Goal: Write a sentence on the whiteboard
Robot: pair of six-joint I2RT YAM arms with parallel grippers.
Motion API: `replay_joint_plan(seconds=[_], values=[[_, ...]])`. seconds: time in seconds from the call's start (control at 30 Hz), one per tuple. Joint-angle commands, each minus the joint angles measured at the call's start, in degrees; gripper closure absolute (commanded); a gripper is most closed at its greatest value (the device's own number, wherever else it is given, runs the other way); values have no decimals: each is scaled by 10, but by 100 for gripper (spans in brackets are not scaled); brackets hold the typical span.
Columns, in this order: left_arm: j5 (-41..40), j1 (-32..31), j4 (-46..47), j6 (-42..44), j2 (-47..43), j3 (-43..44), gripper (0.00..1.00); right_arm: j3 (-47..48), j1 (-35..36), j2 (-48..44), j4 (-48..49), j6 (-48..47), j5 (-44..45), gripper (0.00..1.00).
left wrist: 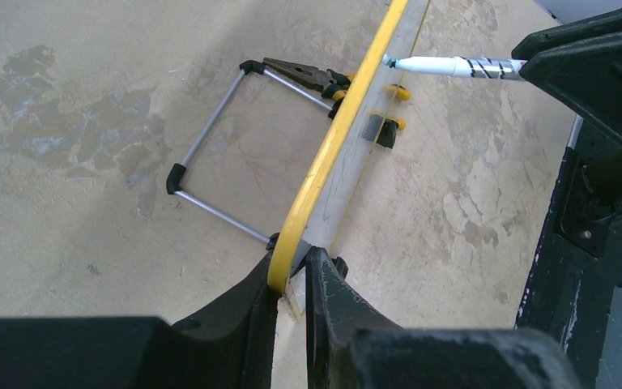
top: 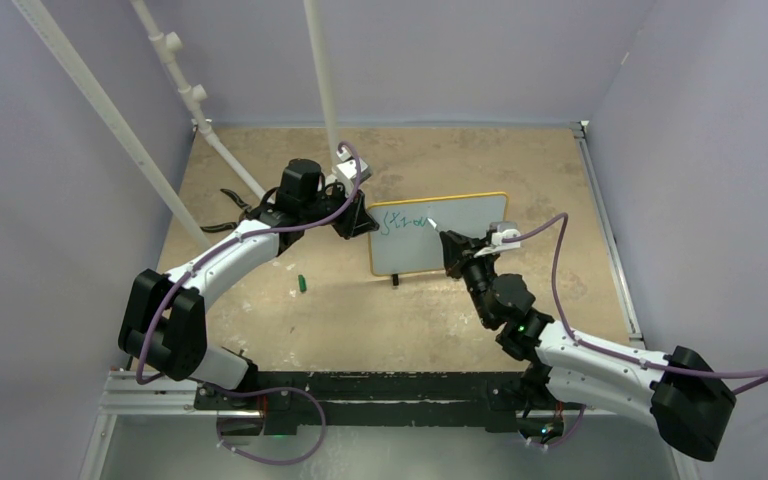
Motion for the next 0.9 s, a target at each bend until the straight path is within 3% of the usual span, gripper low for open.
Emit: replay_joint_plan(seconds=[0.0,0.87], values=[[-22,0,3,18,-11,0,100,15,-2,0,19,-11,18,100],[-24,0,3,18,-11,1,100,-15,-2,-27,-32,32,14,100]])
